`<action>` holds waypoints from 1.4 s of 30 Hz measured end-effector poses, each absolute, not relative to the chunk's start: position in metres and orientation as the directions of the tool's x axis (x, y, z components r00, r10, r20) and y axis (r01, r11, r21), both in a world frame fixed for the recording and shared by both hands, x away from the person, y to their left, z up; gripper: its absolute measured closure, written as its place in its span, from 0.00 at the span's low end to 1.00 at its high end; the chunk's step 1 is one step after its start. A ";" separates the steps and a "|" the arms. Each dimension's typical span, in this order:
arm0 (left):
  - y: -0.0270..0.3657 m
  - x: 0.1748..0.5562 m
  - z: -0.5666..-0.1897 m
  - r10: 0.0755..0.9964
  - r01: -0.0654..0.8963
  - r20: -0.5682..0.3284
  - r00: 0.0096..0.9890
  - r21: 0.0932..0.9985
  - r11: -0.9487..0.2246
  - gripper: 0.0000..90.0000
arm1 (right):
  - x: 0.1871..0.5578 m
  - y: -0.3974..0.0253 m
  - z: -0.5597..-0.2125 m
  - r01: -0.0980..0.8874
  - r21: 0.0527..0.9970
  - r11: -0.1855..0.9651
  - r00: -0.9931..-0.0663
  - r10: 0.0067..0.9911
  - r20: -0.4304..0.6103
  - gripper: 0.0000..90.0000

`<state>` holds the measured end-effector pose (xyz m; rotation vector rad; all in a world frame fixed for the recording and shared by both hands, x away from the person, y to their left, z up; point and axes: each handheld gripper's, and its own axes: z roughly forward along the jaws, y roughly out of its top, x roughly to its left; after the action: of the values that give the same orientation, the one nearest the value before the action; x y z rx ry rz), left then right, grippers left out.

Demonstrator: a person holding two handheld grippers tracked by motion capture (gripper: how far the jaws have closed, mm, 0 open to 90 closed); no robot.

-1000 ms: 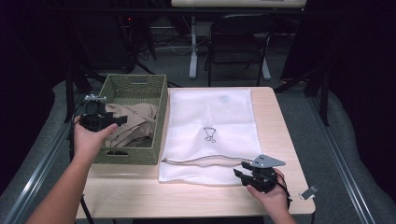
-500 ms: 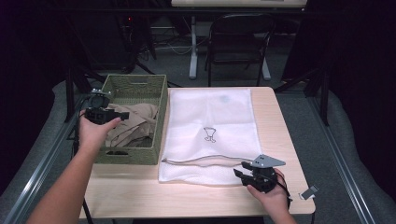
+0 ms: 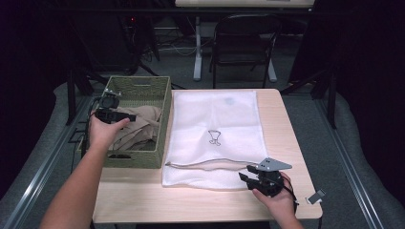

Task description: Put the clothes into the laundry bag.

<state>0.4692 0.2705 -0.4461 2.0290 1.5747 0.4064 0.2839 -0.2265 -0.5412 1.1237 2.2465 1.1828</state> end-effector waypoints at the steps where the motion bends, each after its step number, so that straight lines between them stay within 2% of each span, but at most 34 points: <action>1: 0.271 0.471 -0.448 0.960 0.802 -0.086 0.267 0.571 -0.172 0.39 | 0.284 -0.226 -0.541 0.481 0.811 0.332 -0.617 0.785 0.044 0.61; 11: 0.275 0.484 -0.465 0.967 0.836 -0.129 0.219 0.536 -0.118 0.39 | 0.284 -0.227 -0.541 0.484 0.811 0.328 -0.619 0.784 0.052 0.61; 21: 0.274 0.491 -0.479 0.972 0.851 -0.128 0.197 0.515 -0.105 0.39 | 0.285 -0.227 -0.541 0.485 0.810 0.330 -0.622 0.782 0.053 0.61; 42: 0.274 0.504 -0.498 0.982 0.877 -0.117 0.151 0.475 -0.078 0.31 | 0.285 -0.227 -0.542 0.484 0.811 0.330 -0.625 0.779 0.055 0.61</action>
<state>0.5036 0.2737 -0.4978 2.0000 1.7693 0.3238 0.2852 -0.2267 -0.5418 1.1231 2.2568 1.1949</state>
